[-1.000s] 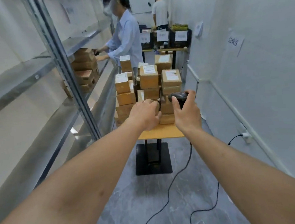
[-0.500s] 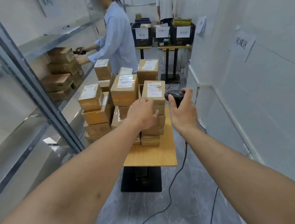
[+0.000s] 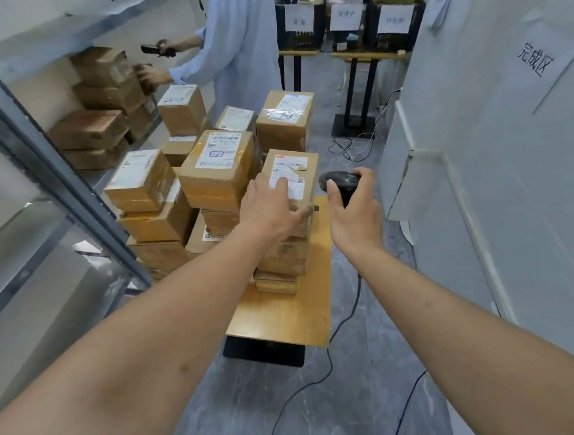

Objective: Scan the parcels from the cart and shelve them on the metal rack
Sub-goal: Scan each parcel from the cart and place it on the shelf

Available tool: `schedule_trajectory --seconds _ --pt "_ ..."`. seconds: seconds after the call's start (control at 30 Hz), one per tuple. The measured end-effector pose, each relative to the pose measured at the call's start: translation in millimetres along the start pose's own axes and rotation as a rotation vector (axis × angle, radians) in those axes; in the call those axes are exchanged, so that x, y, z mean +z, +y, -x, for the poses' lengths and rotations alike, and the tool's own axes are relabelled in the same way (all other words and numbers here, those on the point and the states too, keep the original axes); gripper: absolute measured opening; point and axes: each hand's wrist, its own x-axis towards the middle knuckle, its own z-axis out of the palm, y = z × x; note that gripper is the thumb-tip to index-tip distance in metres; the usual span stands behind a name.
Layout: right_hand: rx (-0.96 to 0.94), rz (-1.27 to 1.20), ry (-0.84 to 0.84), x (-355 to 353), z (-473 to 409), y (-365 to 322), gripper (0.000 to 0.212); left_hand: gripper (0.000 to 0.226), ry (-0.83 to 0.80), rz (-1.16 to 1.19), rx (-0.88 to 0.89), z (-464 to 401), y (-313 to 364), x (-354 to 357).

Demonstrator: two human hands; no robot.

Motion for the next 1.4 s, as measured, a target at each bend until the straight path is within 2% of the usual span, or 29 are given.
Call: schedule_trajectory --seconds 0.1,0.3,0.5,0.63,0.7,0.83,0.93,1.13,1.4 --pt "0.013 0.014 0.012 3.4 -9.8 4.7 0.043 0.106 -0.064 0.003 -0.103 -14.4 -1.2 5.6" --pt "0.031 0.03 0.005 8.9 -18.5 7.7 0.044 0.101 -0.06 0.122 -0.17 -19.3 -0.2 7.9" --pt "0.043 0.029 -0.023 16.9 -18.2 10.2 0.043 0.123 -0.081 0.111 -0.271 -1.9 9.4 9.7" --pt "0.046 0.01 -0.031 23.2 -14.3 10.6 0.042 0.128 -0.093 0.134 -0.297 5.8 5.5 7.4" --pt "0.049 0.002 -0.034 26.1 -13.1 10.6 0.042 0.122 -0.075 0.167 -0.304 8.1 1.5 6.6" --pt "0.04 -0.008 -0.04 30.1 -12.7 10.3 0.042 0.082 0.005 0.286 -0.258 7.9 -16.1 17.0" --pt "0.037 0.0 -0.045 30.5 -14.0 9.3 0.043 0.065 0.003 0.506 -0.24 7.5 -33.9 28.5" --pt "0.033 0.009 -0.044 33.2 -16.1 9.1 0.042 0.07 -0.106 0.849 -0.236 10.2 -50.9 35.8" --pt "0.02 0.0 -0.057 35.7 -8.3 1.8 0.042 0.075 -0.312 1.066 -0.337 9.1 -56.8 21.3"
